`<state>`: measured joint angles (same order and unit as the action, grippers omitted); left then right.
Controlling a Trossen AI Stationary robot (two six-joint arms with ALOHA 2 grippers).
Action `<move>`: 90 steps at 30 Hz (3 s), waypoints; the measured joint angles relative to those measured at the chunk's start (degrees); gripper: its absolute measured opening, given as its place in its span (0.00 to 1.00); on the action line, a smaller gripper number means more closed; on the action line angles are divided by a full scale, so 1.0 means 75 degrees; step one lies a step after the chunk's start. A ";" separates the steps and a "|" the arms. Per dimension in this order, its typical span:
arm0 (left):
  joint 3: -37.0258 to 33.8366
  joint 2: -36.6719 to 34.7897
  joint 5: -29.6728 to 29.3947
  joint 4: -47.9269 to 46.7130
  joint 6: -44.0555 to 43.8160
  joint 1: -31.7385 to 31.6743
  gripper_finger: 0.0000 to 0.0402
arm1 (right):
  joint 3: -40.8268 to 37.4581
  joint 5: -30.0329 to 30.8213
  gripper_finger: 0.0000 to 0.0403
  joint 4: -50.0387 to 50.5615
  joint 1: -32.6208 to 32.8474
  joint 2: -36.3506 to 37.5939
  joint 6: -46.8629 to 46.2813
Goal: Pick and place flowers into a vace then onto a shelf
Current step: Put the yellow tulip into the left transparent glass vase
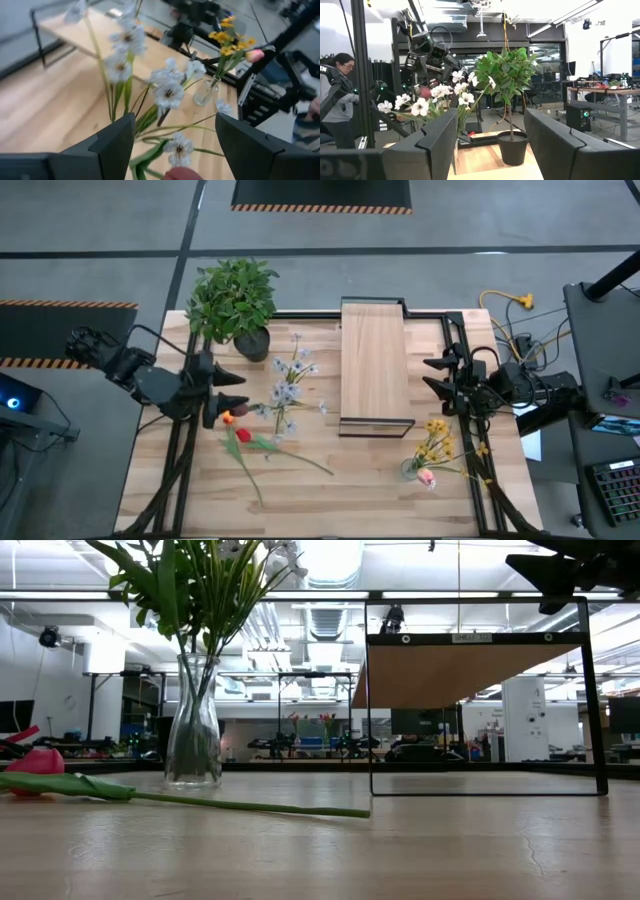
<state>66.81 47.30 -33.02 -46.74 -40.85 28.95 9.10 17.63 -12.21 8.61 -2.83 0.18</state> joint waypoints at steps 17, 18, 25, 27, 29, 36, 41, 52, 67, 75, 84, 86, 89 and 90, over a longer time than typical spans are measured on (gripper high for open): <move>0.0087 -0.0157 0.1647 -0.3392 -0.5065 0.0003 0.64 | 0.0000 -0.0006 0.54 0.0064 0.0001 0.0000 -0.0090; 0.0069 -0.0126 0.1750 -0.3511 -0.5281 0.0002 0.64 | 0.0000 -0.0006 0.54 0.0064 -0.0001 0.0000 -0.0090; 0.0044 0.0207 0.2409 -0.4392 -0.6172 0.0003 0.64 | 0.0000 -0.0006 0.54 0.0063 0.0002 0.0000 -0.0088; 0.0044 0.0362 0.2518 -0.4619 -0.6437 0.0001 0.64 | 0.0000 -0.0006 0.54 0.0064 0.0000 0.0000 -0.0090; 0.0044 0.0555 0.2761 -0.4791 -0.6611 0.0000 0.64 | 0.0000 -0.0006 0.54 0.0064 -0.0001 0.0000 -0.0087; -0.0316 0.1357 0.3164 -0.4843 -0.7177 0.0000 0.64 | 0.0000 -0.0010 0.54 0.0129 0.0001 0.0000 -0.0087; -0.0868 0.2131 0.4155 -0.4775 -0.7129 0.0006 0.64 | 0.0000 -0.0302 0.54 0.0242 -0.0001 0.0000 -0.0087; -0.2029 0.2865 0.5263 -0.4565 -0.7835 0.0512 0.64 | 0.0000 -0.0615 0.54 0.0361 -0.0001 0.0000 -0.0009; -0.3985 0.2802 0.4589 -0.0771 -0.9831 0.1090 0.64 | 0.0000 -0.0612 0.54 0.0434 -0.0001 0.0000 -0.0025; -0.4574 0.2802 0.4094 -0.0683 -1.0816 0.1090 0.64 | 0.0000 -0.0609 0.54 0.0405 0.0001 0.0003 -0.0006; -0.5021 0.2790 0.3192 0.0365 -1.1035 0.1099 0.64 | 0.0000 -0.0603 0.54 0.0405 0.0001 0.0003 -0.0008; -0.4986 0.2793 0.3103 0.0356 -1.1033 0.1099 0.64 | 0.0000 -0.0603 0.54 0.0405 0.0002 0.0003 -0.0011; -0.4954 0.2796 0.2862 0.0433 -1.1034 0.1084 0.64 | 0.0000 -0.0603 0.54 0.0405 0.0000 0.0003 -0.0022; -0.4994 0.2806 0.2760 0.0458 -1.1038 0.1082 0.64 | 0.0000 -0.0600 0.54 0.0405 0.0002 0.0003 -0.0023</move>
<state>29.35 68.34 -12.32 -43.31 -123.63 37.06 9.10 13.13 -9.17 8.62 -2.81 0.01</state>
